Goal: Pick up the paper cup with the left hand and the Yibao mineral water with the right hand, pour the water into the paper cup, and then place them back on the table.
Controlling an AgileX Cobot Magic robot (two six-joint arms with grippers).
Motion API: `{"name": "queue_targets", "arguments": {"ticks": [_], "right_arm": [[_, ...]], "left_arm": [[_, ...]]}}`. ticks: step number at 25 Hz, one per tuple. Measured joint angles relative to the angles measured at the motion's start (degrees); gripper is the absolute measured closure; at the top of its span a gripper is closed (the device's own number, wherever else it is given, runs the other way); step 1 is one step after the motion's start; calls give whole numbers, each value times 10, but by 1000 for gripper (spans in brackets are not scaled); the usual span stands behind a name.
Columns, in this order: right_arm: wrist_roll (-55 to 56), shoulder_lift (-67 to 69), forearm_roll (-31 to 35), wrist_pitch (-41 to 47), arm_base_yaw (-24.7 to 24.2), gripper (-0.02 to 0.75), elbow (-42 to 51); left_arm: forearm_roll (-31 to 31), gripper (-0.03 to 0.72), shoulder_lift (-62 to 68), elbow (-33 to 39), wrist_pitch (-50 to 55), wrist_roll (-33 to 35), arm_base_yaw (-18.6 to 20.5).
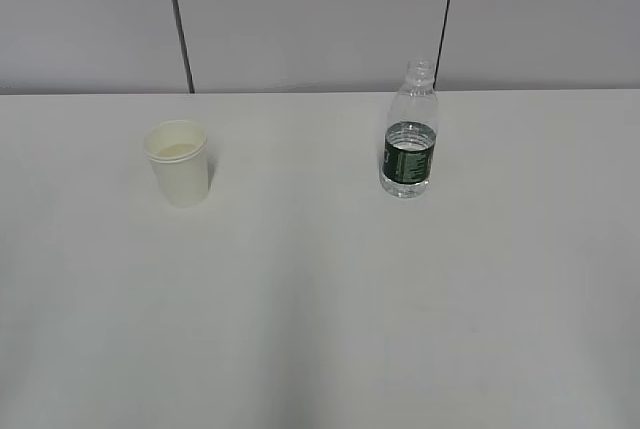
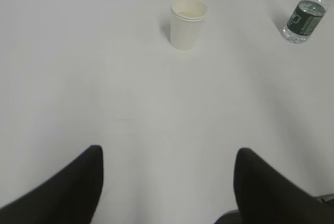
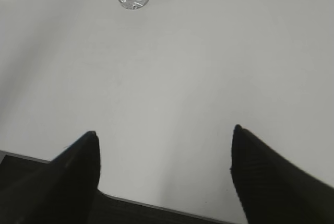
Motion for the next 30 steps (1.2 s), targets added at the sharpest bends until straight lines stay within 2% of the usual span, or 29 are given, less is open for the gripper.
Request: {"name": "queue_targets", "arguments": {"ticks": [30], "right_arm": [[-3, 0, -2, -3, 0, 165, 0]], "left_arm": [[0, 240, 0, 1, -1, 0, 0]]}}
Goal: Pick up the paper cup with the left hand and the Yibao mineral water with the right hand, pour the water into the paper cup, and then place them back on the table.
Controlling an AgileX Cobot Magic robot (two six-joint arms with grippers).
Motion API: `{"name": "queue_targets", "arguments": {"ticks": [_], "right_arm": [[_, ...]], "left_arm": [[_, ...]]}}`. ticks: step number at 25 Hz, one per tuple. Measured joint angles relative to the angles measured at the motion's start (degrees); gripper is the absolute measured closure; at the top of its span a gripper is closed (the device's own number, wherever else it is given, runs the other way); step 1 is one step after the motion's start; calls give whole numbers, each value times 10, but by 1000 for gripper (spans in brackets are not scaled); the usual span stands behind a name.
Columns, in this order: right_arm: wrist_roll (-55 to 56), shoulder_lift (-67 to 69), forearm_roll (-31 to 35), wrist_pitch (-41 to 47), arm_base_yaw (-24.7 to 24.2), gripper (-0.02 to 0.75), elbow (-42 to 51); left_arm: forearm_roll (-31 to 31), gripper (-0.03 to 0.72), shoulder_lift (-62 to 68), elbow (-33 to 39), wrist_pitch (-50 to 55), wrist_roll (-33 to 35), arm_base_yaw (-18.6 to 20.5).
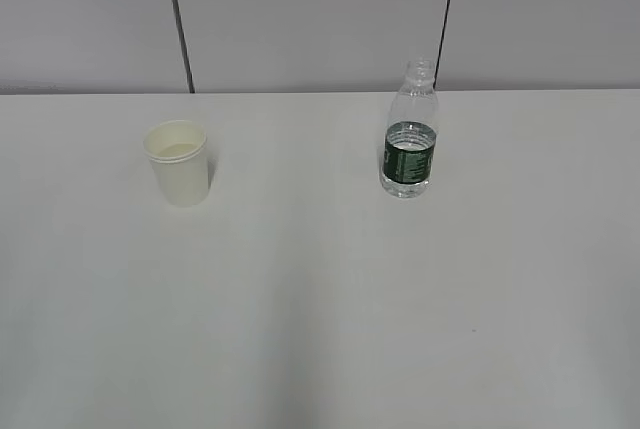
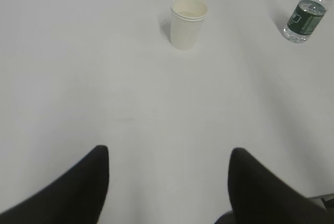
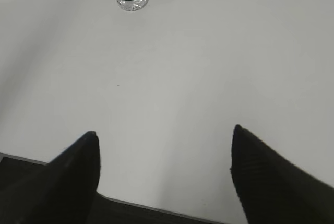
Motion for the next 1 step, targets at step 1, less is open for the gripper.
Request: {"name": "queue_targets", "arguments": {"ticks": [1], "right_arm": [[0, 0, 0, 0, 0, 165, 0]], "left_arm": [[0, 246, 0, 0, 0, 0, 0]]}}
